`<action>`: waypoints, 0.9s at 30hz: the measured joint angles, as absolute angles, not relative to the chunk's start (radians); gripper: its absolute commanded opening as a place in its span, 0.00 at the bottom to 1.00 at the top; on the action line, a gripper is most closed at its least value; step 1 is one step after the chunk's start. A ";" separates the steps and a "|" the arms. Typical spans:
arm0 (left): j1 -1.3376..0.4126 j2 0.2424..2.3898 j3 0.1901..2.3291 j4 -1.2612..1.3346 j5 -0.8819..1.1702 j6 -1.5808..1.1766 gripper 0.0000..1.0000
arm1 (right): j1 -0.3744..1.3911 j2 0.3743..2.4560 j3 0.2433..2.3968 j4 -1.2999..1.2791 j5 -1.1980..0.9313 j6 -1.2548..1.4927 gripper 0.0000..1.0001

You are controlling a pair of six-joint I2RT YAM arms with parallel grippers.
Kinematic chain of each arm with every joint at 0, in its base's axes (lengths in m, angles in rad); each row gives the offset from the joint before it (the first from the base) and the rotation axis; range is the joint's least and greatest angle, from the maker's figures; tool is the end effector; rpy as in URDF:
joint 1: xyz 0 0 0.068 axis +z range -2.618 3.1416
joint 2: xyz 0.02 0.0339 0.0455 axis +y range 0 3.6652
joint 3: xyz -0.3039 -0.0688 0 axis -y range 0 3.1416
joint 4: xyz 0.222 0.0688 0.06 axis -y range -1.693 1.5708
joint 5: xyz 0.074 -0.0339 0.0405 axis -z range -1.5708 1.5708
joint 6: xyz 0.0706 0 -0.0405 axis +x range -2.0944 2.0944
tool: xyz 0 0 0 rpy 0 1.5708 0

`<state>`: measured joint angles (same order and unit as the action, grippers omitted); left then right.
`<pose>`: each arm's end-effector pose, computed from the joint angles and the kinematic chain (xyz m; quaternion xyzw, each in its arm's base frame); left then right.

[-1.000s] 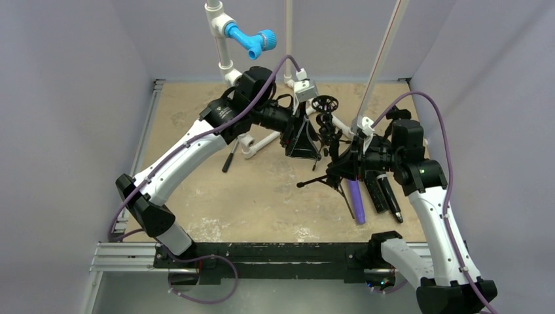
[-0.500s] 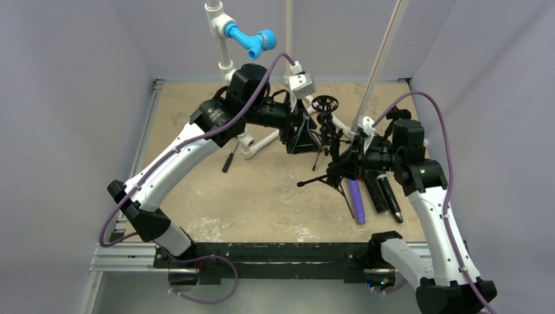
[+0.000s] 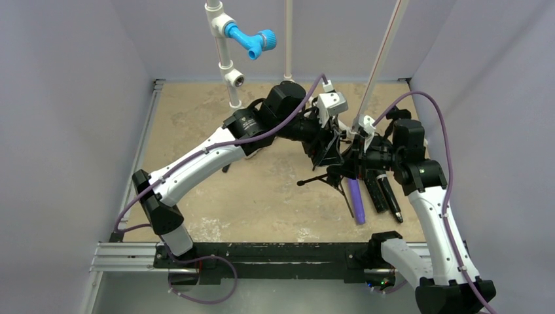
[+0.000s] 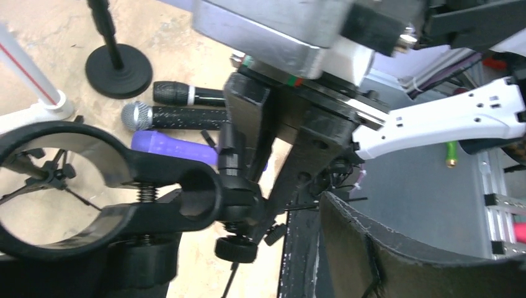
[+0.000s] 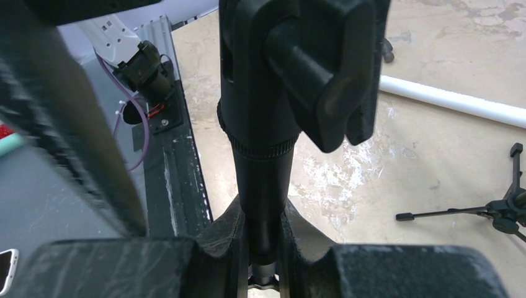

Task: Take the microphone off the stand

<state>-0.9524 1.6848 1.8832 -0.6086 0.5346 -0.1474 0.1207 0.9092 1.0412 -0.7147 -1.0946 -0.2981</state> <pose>0.1933 -0.3337 0.4643 0.4492 0.6854 -0.4647 0.3354 0.1257 0.0785 0.3834 -0.3977 0.6841 0.4205 0.4439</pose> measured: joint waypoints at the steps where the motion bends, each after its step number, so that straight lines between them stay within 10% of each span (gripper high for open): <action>1: -0.954 1.691 1.886 -0.609 0.521 -0.149 0.71 | 0.119 0.909 1.039 -0.714 -1.095 -0.296 0.00; 16: -0.954 1.725 1.910 -0.610 0.472 -0.150 0.39 | 0.117 0.895 1.021 -0.701 -1.094 -0.288 0.00; 22: -0.958 1.736 1.917 -0.590 0.530 -0.189 0.02 | 0.117 0.892 1.021 -0.675 -1.091 -0.305 0.00; 27: -0.958 1.736 1.917 -0.592 0.572 -0.161 0.00 | 0.117 0.885 1.020 -0.686 -1.083 -0.286 0.05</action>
